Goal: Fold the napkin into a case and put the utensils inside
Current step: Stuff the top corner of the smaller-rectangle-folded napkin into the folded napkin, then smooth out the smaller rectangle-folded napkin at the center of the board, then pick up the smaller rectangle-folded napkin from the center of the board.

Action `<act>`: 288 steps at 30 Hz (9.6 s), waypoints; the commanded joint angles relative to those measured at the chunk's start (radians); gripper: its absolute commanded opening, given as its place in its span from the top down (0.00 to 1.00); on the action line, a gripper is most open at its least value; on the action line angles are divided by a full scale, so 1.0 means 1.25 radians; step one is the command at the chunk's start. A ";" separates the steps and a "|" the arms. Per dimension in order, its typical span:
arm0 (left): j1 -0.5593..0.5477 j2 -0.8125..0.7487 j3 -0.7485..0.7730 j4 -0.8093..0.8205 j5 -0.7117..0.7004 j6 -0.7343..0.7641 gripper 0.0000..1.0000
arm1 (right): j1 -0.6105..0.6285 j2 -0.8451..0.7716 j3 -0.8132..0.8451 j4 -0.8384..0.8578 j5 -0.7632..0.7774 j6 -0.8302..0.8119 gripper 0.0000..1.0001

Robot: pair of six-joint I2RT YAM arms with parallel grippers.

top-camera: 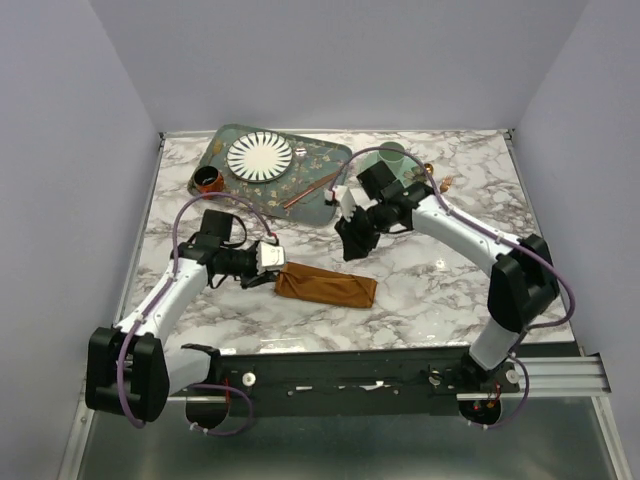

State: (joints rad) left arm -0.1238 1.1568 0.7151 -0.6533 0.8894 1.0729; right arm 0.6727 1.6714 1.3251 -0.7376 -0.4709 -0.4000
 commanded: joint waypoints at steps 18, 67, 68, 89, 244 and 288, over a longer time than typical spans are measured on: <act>-0.297 0.314 0.156 0.186 -0.185 -0.042 0.57 | -0.034 0.399 0.287 0.021 -0.190 0.214 0.59; -0.386 0.475 0.289 0.004 -0.262 -0.003 0.58 | -0.028 0.486 0.262 -0.010 -0.287 0.192 0.99; -0.387 0.476 0.288 0.004 -0.262 -0.003 0.58 | -0.028 0.485 0.260 -0.010 -0.287 0.192 0.99; -0.400 0.465 0.325 0.016 -0.270 -0.077 1.00 | -0.019 0.479 0.247 -0.016 -0.307 0.160 0.99; -0.038 0.313 0.266 0.186 0.092 -0.796 0.52 | -0.164 0.112 0.017 -0.081 -0.221 0.102 0.27; 0.034 0.286 0.246 0.105 0.054 -0.725 0.51 | -0.056 0.499 0.291 -0.232 -0.279 0.002 0.63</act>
State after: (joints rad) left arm -0.0906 1.5513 1.0401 -0.5182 0.9699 0.1493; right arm 0.5957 2.2532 1.6829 -1.0092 -0.8021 -0.4088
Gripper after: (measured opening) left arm 0.486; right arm 0.448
